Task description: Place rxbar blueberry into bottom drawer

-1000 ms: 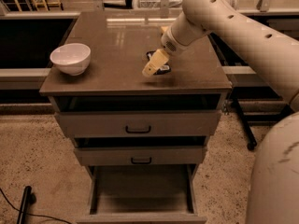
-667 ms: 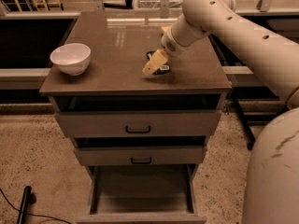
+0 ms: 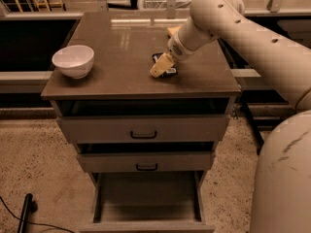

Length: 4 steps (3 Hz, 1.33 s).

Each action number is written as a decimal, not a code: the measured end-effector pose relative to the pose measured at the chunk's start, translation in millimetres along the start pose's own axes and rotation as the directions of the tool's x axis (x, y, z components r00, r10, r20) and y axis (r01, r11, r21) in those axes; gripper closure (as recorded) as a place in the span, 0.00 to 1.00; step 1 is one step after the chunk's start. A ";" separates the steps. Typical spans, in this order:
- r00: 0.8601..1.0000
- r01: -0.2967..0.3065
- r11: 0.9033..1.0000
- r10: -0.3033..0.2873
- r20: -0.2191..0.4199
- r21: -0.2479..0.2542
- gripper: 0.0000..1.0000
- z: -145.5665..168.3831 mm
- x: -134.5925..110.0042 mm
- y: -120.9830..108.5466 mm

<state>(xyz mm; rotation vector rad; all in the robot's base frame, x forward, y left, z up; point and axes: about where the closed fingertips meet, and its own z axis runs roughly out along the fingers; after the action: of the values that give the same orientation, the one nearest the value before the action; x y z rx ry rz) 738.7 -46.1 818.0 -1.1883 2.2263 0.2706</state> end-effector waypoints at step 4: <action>0.995 0.045 0.995 -0.037 0.091 -0.090 1.00 -2.2 -11.9 15.4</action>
Offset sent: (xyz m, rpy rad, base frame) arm -0.0042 0.0027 0.0013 0.0500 -0.0053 0.0269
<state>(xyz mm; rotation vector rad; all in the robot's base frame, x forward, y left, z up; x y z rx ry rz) 730.4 -29.9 825.2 -1.2441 2.1300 0.4059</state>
